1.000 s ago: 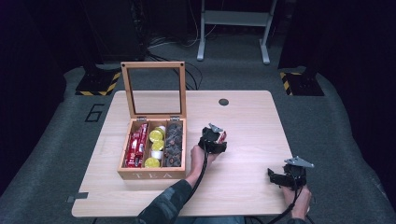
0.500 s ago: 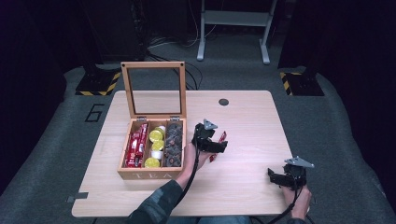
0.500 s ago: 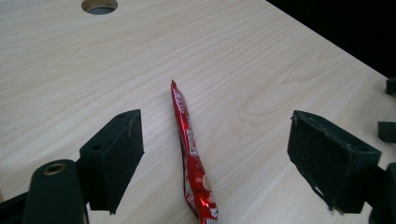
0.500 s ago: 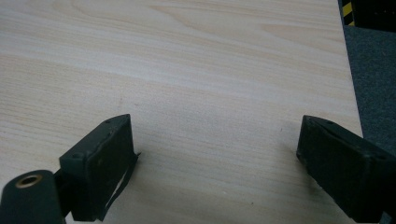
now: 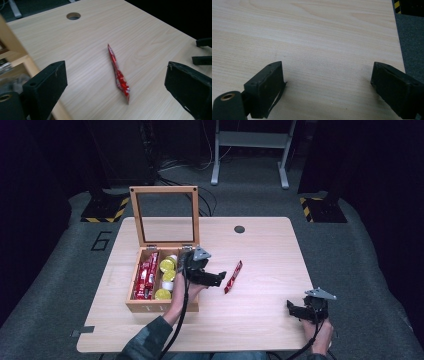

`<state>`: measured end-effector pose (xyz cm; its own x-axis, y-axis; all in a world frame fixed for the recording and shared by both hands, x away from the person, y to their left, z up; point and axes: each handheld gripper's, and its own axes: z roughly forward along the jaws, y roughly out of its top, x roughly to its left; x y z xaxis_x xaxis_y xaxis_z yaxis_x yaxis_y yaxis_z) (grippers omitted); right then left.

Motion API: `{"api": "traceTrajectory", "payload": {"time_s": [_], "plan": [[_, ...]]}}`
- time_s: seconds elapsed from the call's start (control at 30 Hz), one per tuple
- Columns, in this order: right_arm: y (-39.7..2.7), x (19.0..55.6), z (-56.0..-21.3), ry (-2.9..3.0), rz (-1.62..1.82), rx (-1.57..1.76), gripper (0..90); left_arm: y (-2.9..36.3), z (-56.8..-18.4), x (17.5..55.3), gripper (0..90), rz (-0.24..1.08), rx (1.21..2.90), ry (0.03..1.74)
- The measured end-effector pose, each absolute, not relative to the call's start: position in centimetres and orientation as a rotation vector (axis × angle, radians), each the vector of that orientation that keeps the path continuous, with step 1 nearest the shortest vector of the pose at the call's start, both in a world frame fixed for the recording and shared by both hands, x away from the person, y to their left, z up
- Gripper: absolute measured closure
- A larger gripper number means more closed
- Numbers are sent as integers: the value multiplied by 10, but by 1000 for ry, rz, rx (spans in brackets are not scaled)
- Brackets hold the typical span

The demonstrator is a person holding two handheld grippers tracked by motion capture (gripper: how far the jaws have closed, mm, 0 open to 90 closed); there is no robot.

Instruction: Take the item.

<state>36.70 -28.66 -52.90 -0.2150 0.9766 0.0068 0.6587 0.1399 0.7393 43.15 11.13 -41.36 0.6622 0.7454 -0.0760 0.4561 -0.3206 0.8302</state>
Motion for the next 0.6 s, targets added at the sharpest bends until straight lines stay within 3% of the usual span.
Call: {"api": "traceTrajectory", "payload": {"time_s": [0.6], "plan": [[-287,367,-529,1939,862,1563,106,212,-399,400,0,562,1907,975]]}}
